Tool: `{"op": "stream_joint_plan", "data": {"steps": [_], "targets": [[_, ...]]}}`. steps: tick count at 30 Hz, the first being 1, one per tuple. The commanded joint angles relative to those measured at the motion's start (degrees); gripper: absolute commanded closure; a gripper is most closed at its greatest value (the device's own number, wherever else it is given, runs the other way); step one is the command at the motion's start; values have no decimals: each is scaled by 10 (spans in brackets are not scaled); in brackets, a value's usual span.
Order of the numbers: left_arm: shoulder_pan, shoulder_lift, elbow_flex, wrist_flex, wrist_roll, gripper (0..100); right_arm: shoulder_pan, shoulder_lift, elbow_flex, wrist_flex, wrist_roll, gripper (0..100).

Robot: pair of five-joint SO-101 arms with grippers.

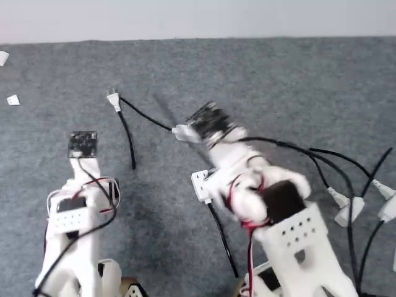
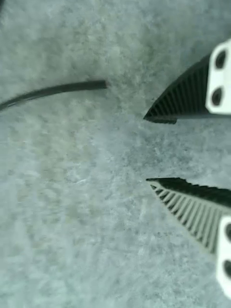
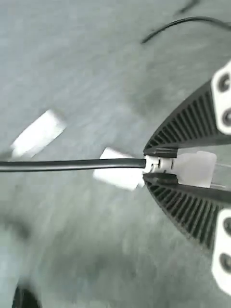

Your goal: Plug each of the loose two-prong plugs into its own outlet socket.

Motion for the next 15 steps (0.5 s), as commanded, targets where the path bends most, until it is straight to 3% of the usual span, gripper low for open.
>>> {"op": "stream_joint_plan", "data": {"steps": [1, 5, 15], "targets": [[12, 62, -78, 55, -100, 833, -72, -19, -17, -43, 34, 991], [42, 69, -92, 118, -222, 881, -123, -15, 13, -130, 42, 991], [84, -56, -2, 126, -292, 881, -139, 109, 49, -253, -23, 991]]}}
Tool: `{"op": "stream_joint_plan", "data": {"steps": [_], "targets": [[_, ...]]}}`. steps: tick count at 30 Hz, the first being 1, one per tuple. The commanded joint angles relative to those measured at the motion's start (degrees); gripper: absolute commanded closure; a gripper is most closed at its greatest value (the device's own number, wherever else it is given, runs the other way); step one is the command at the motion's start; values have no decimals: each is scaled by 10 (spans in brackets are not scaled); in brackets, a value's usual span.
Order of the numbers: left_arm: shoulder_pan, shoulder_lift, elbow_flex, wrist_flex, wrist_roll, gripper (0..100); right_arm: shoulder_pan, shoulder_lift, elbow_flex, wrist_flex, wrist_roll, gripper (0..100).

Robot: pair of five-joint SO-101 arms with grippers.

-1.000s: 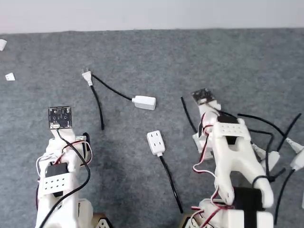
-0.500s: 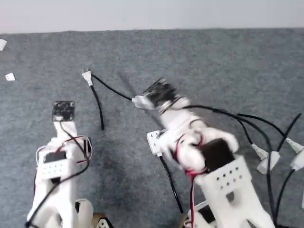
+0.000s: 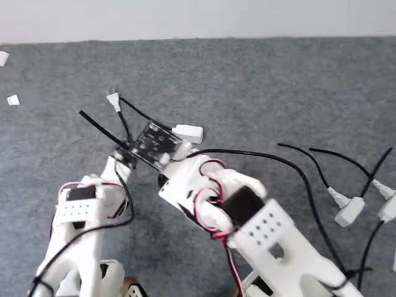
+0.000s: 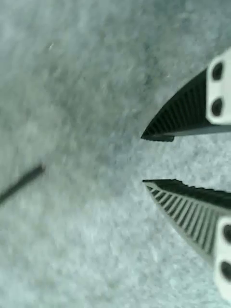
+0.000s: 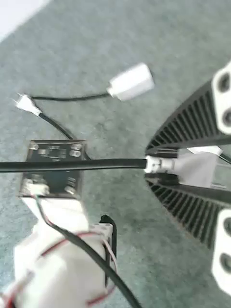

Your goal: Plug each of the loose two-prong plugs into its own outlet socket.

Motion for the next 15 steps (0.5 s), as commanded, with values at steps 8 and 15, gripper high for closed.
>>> {"op": "stream_joint_plan", "data": {"steps": [8, 15], "targets": [[30, -249, 116, 11, -34, 881, -24, 79, -5, -74, -47, 990], [25, -327, 155, -11, 18, 881, 51, 84, 13, -71, -91, 990]]}}
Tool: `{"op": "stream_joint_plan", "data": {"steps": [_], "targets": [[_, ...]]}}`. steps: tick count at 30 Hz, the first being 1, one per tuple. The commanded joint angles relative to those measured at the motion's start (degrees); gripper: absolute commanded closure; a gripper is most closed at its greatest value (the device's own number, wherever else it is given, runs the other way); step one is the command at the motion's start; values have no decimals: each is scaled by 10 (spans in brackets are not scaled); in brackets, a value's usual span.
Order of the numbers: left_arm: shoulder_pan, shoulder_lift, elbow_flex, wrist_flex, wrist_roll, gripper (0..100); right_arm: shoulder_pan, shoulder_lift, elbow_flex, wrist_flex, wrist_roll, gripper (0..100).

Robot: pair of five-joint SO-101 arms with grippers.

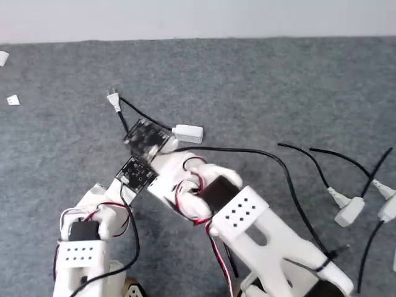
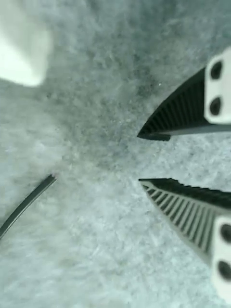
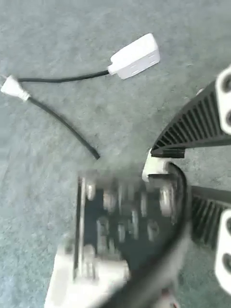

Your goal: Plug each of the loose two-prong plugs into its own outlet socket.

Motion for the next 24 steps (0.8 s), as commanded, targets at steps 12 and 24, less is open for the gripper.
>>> {"op": "stream_joint_plan", "data": {"steps": [12, 24], "targets": [[-40, -133, 78, -129, 273, 885, 156, 8, 48, -46, -65, 990], [-41, -165, 91, -128, 287, 885, 183, 149, 0, -63, -65, 991]]}}
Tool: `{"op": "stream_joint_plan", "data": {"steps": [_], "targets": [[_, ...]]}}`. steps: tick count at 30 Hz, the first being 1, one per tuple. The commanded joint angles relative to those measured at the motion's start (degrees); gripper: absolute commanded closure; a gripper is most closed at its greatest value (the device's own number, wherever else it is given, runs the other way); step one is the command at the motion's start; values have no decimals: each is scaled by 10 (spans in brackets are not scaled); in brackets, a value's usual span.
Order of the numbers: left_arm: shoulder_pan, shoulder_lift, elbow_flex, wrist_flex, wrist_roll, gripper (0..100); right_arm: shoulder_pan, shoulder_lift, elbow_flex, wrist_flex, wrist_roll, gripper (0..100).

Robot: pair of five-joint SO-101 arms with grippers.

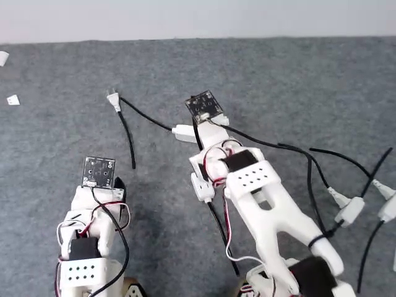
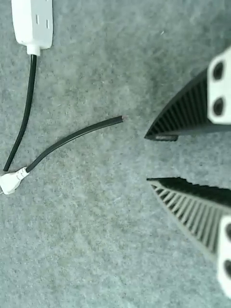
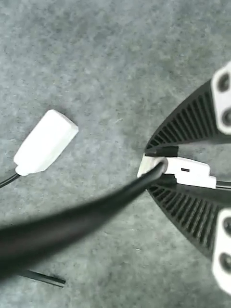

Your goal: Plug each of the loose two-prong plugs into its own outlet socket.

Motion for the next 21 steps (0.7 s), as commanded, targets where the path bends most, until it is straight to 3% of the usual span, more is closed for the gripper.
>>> {"op": "stream_joint_plan", "data": {"steps": [1, 12, 21], "targets": [[-4, -8, -7, -15, 5, 885, 3, 9, -21, -4, -5, 991], [-4, -9, -7, -15, 4, 885, 0, -56, -18, 52, -21, 991], [-4, -9, -7, -15, 4, 885, -22, -58, 18, 22, -18, 991]]}}
